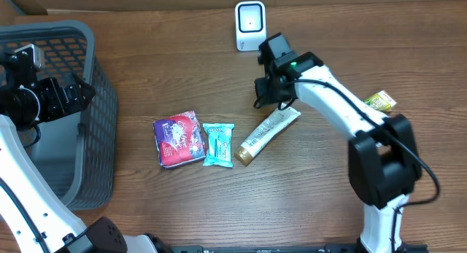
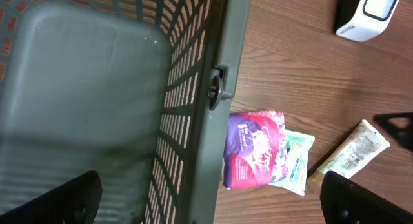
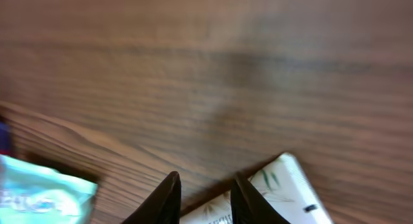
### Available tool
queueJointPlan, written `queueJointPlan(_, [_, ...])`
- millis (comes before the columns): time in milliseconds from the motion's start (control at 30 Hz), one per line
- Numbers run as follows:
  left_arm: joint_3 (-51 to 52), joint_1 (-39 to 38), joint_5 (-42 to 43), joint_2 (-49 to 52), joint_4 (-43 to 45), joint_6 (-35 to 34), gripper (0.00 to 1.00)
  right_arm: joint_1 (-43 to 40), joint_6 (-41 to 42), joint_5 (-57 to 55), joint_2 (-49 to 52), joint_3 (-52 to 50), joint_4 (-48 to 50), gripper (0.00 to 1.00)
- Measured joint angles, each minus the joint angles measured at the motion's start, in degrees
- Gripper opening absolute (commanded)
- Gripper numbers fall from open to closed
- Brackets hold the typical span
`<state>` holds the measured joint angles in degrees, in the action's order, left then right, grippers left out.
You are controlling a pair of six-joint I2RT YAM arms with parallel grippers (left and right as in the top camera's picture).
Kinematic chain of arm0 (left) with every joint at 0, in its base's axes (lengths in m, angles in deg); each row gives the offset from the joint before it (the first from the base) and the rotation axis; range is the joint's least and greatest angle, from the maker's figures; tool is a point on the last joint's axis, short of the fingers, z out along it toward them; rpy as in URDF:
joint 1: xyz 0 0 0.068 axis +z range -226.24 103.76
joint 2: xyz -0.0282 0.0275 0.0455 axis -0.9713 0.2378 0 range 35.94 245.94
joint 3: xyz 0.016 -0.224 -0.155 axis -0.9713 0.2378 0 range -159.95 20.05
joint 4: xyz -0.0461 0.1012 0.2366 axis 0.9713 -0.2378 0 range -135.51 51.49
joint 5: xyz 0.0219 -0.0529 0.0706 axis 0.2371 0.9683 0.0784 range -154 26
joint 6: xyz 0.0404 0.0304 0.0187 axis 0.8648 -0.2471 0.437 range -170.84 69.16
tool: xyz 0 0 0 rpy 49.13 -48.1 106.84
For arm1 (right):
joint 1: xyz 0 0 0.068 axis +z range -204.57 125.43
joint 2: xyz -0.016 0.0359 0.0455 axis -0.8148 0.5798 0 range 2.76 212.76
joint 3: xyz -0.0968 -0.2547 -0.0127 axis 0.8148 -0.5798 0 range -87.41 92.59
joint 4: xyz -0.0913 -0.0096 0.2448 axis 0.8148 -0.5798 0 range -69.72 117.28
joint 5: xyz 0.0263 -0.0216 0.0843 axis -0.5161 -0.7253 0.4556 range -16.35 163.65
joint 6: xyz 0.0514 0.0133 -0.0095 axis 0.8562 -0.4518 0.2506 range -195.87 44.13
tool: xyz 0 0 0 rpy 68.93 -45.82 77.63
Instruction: Scan the item barcode
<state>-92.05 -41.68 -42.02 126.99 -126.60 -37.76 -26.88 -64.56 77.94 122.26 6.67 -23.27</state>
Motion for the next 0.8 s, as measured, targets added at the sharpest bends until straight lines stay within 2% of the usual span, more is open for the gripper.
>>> queueJointPlan(367, [0.0, 0.0, 0.0, 0.0, 0.0, 0.0, 0.99, 0.1, -0.6, 1.2, 2.5, -0.3, -14.6, 0.39])
queueJointPlan(633, [0.0, 0.0, 0.0, 0.0, 0.0, 0.0, 1.00, -0.3, -0.6, -0.1, 2.5, -0.3, -22.5, 0.40])
queueJointPlan(800, [0.0, 0.0, 0.0, 0.0, 0.0, 0.0, 1.00, -0.2, -0.6, 2.2, 2.5, -0.5, -23.0, 0.40])
